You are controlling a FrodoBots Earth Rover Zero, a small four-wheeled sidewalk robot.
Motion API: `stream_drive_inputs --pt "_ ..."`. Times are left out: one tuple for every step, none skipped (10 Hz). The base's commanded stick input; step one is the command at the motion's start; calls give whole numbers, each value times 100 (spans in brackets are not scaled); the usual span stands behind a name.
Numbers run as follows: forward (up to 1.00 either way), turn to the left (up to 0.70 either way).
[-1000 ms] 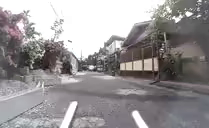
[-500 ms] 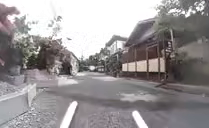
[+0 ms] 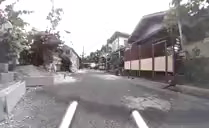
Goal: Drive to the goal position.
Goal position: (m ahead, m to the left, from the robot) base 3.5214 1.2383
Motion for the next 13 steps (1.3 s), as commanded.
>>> stream_drive_inputs --pt "85 4" --pt "85 34" --pt "85 34" --pt "85 34" --pt "85 34" --pt "85 13" --pt "85 0" --pt "85 0" --pt "85 0" --pt "85 0" --pt "85 0" --pt "85 0" --pt "85 0"
